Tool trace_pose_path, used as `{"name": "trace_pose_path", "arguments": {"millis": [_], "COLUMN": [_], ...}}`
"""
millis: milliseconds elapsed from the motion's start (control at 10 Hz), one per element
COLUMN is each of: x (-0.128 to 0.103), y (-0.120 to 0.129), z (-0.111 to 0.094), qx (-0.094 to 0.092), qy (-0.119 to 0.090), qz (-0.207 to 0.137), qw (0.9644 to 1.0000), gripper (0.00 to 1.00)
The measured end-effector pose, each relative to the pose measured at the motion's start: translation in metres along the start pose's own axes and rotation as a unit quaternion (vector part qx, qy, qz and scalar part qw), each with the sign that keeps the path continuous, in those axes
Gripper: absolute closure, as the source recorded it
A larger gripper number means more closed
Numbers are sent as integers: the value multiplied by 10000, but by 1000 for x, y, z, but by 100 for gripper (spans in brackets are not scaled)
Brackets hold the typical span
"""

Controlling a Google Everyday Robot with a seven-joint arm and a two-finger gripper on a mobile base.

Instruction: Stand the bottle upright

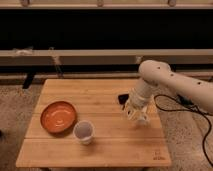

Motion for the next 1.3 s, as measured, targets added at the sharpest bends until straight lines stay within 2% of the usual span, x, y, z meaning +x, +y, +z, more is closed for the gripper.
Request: {"name": "trace_pose_path", "arguments": {"millis": [200,300,400,500,700,800,1100,1300], "x": [8,17,19,23,27,27,28,28], "y": [0,1,2,-1,-4,-6,-10,-10], "z": [-8,-13,-16,-23,-32,-37,-47,-47], "qx": [56,107,139,268,444,530,702,705], "qy": [-343,-632,-756,-1184,-1562,-1705,-1932,-1933], "qz": [162,281,325,431,544,573,627,625], "qw": [9993,9975,9965,9917,9852,9823,9766,9766], "gripper": [86,86,86,86,86,86,86,86]}}
